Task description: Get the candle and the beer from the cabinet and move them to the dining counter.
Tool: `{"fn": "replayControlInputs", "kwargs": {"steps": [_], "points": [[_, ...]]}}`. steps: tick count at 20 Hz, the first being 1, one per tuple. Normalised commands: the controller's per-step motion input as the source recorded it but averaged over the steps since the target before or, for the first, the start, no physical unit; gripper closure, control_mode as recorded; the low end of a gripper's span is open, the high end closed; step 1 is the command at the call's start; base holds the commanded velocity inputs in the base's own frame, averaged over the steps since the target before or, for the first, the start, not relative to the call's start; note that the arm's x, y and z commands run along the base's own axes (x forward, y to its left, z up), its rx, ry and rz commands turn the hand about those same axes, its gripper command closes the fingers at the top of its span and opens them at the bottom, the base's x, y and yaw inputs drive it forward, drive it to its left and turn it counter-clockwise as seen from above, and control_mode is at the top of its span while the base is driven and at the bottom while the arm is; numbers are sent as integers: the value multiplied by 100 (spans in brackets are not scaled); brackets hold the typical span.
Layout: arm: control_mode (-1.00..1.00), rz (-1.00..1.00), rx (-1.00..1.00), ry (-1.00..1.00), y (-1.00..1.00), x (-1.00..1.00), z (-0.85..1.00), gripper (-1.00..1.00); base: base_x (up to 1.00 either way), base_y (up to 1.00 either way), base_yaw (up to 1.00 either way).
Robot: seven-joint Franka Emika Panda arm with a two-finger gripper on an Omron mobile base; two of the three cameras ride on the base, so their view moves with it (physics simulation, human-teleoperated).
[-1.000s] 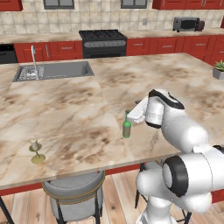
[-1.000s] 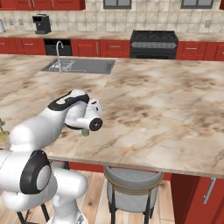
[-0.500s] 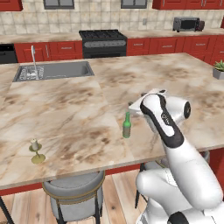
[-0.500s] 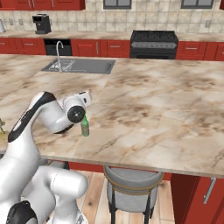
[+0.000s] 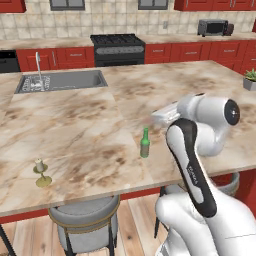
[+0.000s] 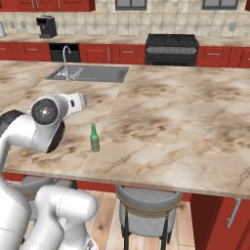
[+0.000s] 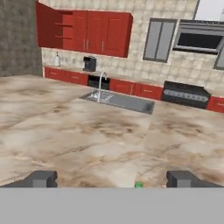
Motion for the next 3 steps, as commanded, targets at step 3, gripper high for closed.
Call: {"fn": "replayControlInputs", "kwargs": {"steps": [3], "points": [[-100, -7, 0, 10, -7, -100, 55, -100, 0, 0, 0]]}}
